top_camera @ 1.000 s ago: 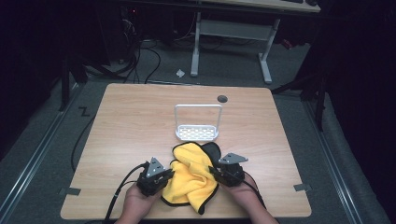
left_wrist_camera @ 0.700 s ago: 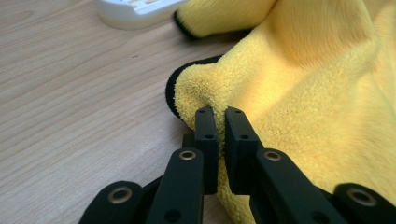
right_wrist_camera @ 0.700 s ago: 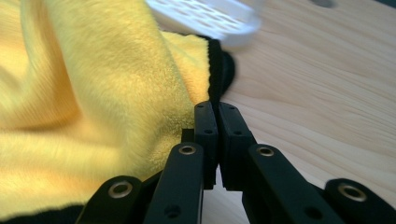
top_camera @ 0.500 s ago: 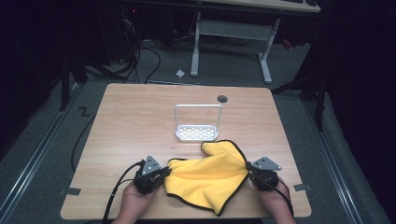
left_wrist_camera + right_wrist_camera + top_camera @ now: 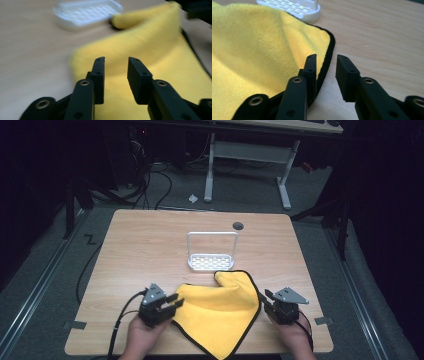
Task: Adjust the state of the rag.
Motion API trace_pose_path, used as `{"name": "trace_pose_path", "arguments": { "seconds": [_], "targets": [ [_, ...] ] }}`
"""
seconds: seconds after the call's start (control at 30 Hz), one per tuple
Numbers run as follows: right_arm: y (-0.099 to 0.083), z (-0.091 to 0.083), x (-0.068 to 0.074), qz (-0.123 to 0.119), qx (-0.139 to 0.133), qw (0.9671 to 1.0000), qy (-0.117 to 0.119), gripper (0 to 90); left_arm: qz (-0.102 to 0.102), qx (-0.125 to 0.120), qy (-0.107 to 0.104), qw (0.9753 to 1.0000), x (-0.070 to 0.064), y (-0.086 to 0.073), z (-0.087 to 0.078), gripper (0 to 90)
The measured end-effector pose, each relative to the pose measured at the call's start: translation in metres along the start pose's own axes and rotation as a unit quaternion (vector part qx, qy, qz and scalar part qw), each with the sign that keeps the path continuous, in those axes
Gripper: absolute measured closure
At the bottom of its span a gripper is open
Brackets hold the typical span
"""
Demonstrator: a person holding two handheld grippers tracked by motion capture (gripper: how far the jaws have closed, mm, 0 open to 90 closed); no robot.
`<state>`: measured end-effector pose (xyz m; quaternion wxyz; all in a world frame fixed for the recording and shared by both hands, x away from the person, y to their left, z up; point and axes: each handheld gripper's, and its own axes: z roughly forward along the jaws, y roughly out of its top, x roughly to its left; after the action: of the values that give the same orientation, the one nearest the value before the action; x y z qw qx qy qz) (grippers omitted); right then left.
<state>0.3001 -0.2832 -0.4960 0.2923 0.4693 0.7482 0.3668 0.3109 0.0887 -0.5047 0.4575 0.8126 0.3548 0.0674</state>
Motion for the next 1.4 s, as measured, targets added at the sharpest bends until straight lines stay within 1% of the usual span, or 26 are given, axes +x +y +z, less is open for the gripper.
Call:
{"name": "trace_pose_path", "arguments": {
  "seconds": [0.03, 0.1, 0.13, 0.17, 0.2, 0.27, 0.3, 0.33, 0.4, 0.53, 0.6, 0.63, 0.67, 0.7, 0.8, 0.83, 0.97, 1.0, 1.07, 1.1, 1.13, 1.2, 1.23, 1.27, 1.3, 1.4],
  "targets": [
    [0.000, 0.000, 0.000, 0.000, 0.000, 1.0000, 0.000, 78.6, 0.000, 0.000, 0.000, 1.0000, 0.000, 0.000, 0.000, 76.4],
    [0.001, 0.002, 0.001, -0.007, 0.001, 1.0000, 0.001, 85.7, 0.016, 0.038, -0.035, 0.9985, -0.020, -0.005, 0.016, 79.1],
    [0.002, 0.004, 0.002, -0.012, 0.005, 0.9999, 0.004, 87.8, 0.027, 0.055, -0.048, 0.9970, -0.028, -0.007, 0.024, 82.8],
    [0.005, 0.011, 0.003, -0.015, 0.009, 0.9998, 0.009, 89.5, 0.051, 0.088, -0.056, 0.9932, -0.039, -0.011, 0.036, 85.5],
    [0.005, 0.011, 0.003, -0.015, 0.009, 0.9998, 0.009, 89.5, 0.051, 0.088, -0.056, 0.9932, -0.039, -0.011, 0.036, 85.6],
    [0.016, 0.037, 0.006, -0.038, 0.025, 0.9989, 0.013, 89.3, 0.055, 0.096, -0.063, 0.9920, -0.039, -0.011, 0.040, 86.8],
    [0.016, 0.037, 0.006, -0.038, 0.025, 0.9989, 0.013, 89.3, 0.055, 0.096, -0.063, 0.9920, -0.039, -0.011, 0.040, 87.5],
    [0.021, 0.056, 0.008, -0.037, 0.041, 0.9981, 0.027, 88.3, 0.051, 0.094, -0.064, 0.9921, -0.035, -0.011, 0.038, 87.9],
    [0.023, 0.071, 0.009, -0.045, 0.062, 0.9967, 0.027, 87.7, 0.041, 0.089, -0.062, 0.9932, -0.028, -0.013, 0.036, 89.6],
    [0.018, 0.073, 0.008, -0.049, 0.089, 0.9946, 0.022, 87.0, 0.024, 0.079, -0.044, 0.9956, -0.012, -0.014, 0.030, 89.7],
    [0.008, 0.062, 0.009, -0.056, 0.094, 0.9937, 0.024, 86.5, 0.010, 0.072, -0.029, 0.9969, 0.001, -0.014, 0.026, 89.7],
    [-0.002, 0.046, 0.010, -0.042, 0.094, 0.9938, 0.041, 85.6, -0.007, 0.061, -0.004, 0.9981, 0.020, -0.014, 0.020, 89.7],
    [-0.007, 0.038, 0.011, -0.029, 0.095, 0.9937, 0.051, 85.4, -0.007, 0.061, -0.004, 0.9981, 0.020, -0.014, 0.020, 89.7],
    [-0.007, 0.038, 0.011, -0.029, 0.095, 0.9937, 0.051, 85.4, -0.013, 0.058, 0.008, 0.9982, 0.029, -0.013, 0.017, 89.7],
    [-0.024, 0.012, 0.023, -0.027, 0.094, 0.9925, 0.074, 84.9, -0.038, 0.046, 0.040, 0.9974, 0.054, -0.011, 0.012, 89.7],
    [-0.026, 0.009, 0.026, -0.030, 0.093, 0.9924, 0.075, 84.7, -0.056, 0.040, 0.050, 0.9964, 0.066, -0.010, 0.010, 89.7],
    [-0.023, 0.002, 0.029, -0.026, 0.078, 0.9931, 0.083, 80.3, -0.069, 0.032, 0.056, 0.9955, 0.073, -0.011, 0.008, 89.7],
    [-0.011, 0.006, 0.024, -0.024, 0.062, 0.9953, 0.071, 74.5, -0.063, 0.032, 0.059, 0.9958, 0.072, -0.011, 0.008, 89.7],
    [0.008, 0.016, 0.018, -0.015, 0.048, 0.9968, 0.063, 73.6, -0.059, 0.032, 0.062, 0.9958, 0.071, -0.011, 0.008, 89.5],
    [0.008, 0.016, 0.018, -0.015, 0.048, 0.9968, 0.063, 73.6, -0.059, 0.032, 0.062, 0.9958, 0.071, -0.011, 0.008, 89.5],
    [0.029, 0.028, 0.015, -0.017, 0.032, 0.9977, 0.057, 73.6, -0.055, 0.031, 0.062, 0.9961, 0.070, -0.012, 0.008, 89.2],
    [0.049, 0.044, 0.015, -0.006, 0.021, 0.9978, 0.062, 76.1, -0.052, 0.030, 0.060, 0.9964, 0.070, -0.013, 0.007, 88.1],
    [0.062, 0.056, 0.017, -0.005, 0.023, 0.9977, 0.064, 78.3, -0.051, 0.029, 0.061, 0.9964, 0.070, -0.014, 0.006, 88.1],
    [0.062, 0.056, 0.017, -0.005, 0.023, 0.9977, 0.064, 78.3, -0.051, 0.029, 0.061, 0.9964, 0.070, -0.014, 0.006, 88.0],
    [0.078, 0.077, 0.023, -0.017, 0.031, 0.9975, 0.060, 84.7, -0.051, 0.028, 0.060, 0.9965, 0.070, -0.014, 0.006, 88.0],
    [0.086, 0.109, 0.029, -0.028, 0.080, 0.9937, 0.073, 90.0, -0.050, 0.028, 0.058, 0.9967, 0.071, -0.015, 0.005, 88.1]
  ]
}}
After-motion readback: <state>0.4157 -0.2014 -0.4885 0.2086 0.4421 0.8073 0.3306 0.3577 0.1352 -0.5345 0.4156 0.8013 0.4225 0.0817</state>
